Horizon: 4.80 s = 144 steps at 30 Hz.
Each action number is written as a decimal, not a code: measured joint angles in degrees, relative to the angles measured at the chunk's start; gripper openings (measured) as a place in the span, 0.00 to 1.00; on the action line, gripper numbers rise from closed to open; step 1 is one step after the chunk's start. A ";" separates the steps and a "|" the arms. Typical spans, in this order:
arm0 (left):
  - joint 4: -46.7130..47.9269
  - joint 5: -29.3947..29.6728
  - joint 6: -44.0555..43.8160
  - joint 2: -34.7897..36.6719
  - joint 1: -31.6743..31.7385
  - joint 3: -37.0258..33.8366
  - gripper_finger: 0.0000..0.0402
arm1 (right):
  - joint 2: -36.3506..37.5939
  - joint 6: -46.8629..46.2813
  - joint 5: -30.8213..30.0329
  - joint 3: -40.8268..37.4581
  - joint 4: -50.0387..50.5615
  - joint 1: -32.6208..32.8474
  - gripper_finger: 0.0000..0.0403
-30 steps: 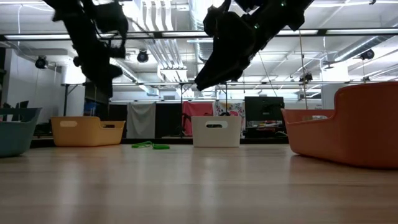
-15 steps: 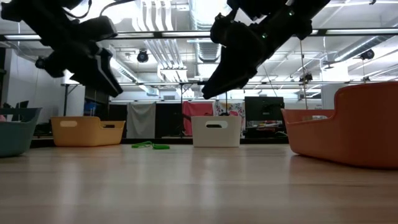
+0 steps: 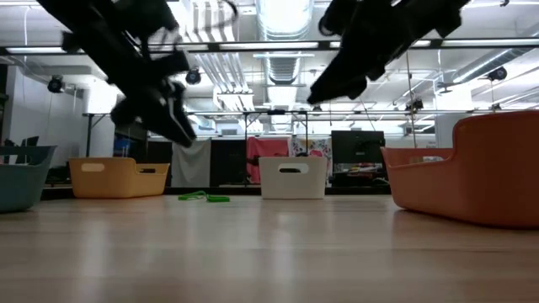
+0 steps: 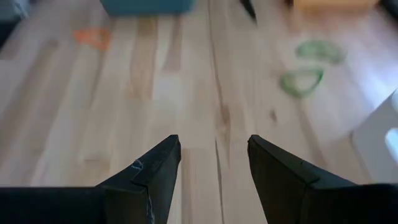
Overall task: Sort rubber bands into baskets
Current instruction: Put the green rubber band into the white bin
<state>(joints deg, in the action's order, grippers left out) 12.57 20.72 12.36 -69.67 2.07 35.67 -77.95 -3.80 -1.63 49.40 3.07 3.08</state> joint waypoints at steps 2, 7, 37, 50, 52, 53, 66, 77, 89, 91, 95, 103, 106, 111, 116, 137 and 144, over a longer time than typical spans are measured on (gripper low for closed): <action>-0.12 -2.15 2.60 -2.33 3.88 0.08 0.44 | 2.29 1.29 0.01 -2.54 -4.82 0.01 0.45; 0.03 -6.23 4.28 -7.77 13.25 0.00 0.44 | 5.66 2.30 0.03 -9.22 -15.55 -0.01 0.45; 9.89 -11.47 12.61 -18.67 24.98 8.10 0.38 | 5.44 0.79 0.10 -13.35 -22.79 0.03 0.45; 8.95 -16.61 18.23 -23.40 27.32 8.86 0.37 | 5.44 -0.06 0.19 -13.33 -23.13 0.03 0.45; 8.88 -16.54 18.34 -24.24 27.33 8.93 0.37 | 5.44 -0.06 0.20 -13.35 -23.12 0.03 0.45; 8.82 -16.87 18.38 -24.49 27.33 8.95 0.36 | 5.44 -0.08 0.22 -13.33 -23.12 0.03 0.45; 10.11 -20.36 16.47 -24.61 26.81 8.81 0.01 | 5.44 -0.93 0.26 -13.34 -23.12 0.03 0.45; 8.49 -30.77 12.58 -12.89 18.99 8.42 0.00 | 5.44 -2.26 0.15 -13.37 -24.38 0.03 0.45; -0.17 -32.39 0.25 0.09 11.37 8.38 0.00 | -2.12 5.68 -0.07 -13.07 -36.18 0.18 0.45; 0.82 -32.23 0.44 0.63 10.36 8.38 0.00 | -4.10 6.31 -0.07 -12.27 -36.41 0.18 0.45; 2.17 -32.17 -0.02 -0.96 9.85 7.85 0.00 | -6.23 5.02 -0.04 -10.67 -36.43 0.16 0.45; -3.55 -28.57 2.20 -9.60 9.87 3.53 0.06 | -4.40 3.32 0.17 -10.35 -33.17 0.29 0.45; -6.95 -24.43 2.86 -12.78 9.94 2.23 0.12 | -3.38 2.22 0.22 -10.35 -31.30 0.29 0.45; -11.36 -16.83 3.00 -17.96 9.98 1.53 0.24 | -3.17 1.86 0.27 -10.35 -30.77 0.32 0.45; -12.86 -15.60 2.87 -22.68 10.05 1.18 0.33 | -3.17 1.63 0.35 -10.35 -30.42 0.39 0.45; -14.76 -16.78 1.63 -20.58 10.26 0.86 0.00 | -3.17 0.36 0.33 -10.40 -30.31 0.40 0.45; -16.48 -24.70 -2.21 -9.05 9.63 0.84 0.00 | -3.59 0.56 0.09 -10.40 -30.44 0.40 0.45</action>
<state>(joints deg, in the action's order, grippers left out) -3.91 -3.97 10.15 -78.72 11.70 36.51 -81.54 -3.24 -1.53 39.00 -27.38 3.49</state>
